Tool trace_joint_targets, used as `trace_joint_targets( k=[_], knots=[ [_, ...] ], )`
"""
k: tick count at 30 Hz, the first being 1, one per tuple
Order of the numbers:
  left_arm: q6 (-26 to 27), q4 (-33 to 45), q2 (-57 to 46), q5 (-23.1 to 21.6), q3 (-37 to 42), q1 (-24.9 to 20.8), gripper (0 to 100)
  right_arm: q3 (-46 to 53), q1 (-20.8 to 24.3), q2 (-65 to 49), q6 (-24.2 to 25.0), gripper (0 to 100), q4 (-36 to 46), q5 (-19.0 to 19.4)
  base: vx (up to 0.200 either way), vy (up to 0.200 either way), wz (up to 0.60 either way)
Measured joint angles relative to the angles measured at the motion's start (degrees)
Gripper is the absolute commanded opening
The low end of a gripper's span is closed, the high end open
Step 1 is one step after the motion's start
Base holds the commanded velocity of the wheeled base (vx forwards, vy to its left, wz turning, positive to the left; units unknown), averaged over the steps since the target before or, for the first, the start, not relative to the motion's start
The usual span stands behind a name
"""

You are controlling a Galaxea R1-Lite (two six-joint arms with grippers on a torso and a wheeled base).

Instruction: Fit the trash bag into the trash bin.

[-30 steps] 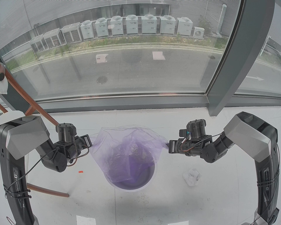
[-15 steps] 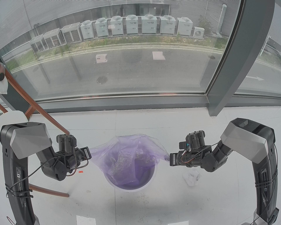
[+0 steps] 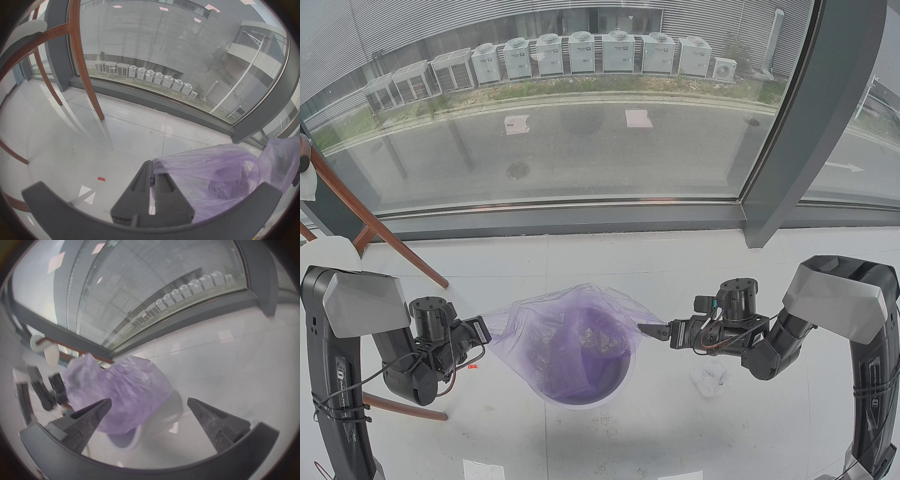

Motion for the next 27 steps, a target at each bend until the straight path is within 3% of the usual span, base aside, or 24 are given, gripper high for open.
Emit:
trace_joint_targets(
  k=[6, 11, 17, 22, 27],
  knots=[
    [0.00, -2.19, -0.02, 0.06, 0.52, -0.90, 0, 2.55, 0.62, -8.08, 17.86, 100, 4.61, 5.71, 0.000, 0.000, 0.00],
    [0.00, -3.05, -0.02, 0.11, 0.66, -1.95, 0, 1.02, 1.73, -13.90, 26.92, 100, 18.46, 7.73, 0.000, 0.000, 0.00],
    [0.02, -3.51, -0.02, 0.20, 0.59, -2.83, 0, -11.07, 3.50, -17.77, 40.63, 100, 34.11, 8.52, 0.000, 0.000, 0.00],
    [0.07, -4.24, 0.00, 0.37, 0.61, -3.19, 0, -22.30, 5.34, -18.33, 46.62, 100, 45.98, 8.55, 0.000, 0.000, 0.00],
    [0.21, -5.69, -0.02, 0.61, 0.80, -4.10, 0, -29.90, 7.63, -16.43, 49.49, 100, 51.32, 6.55, 0.000, 0.000, 0.00]
  ],
)
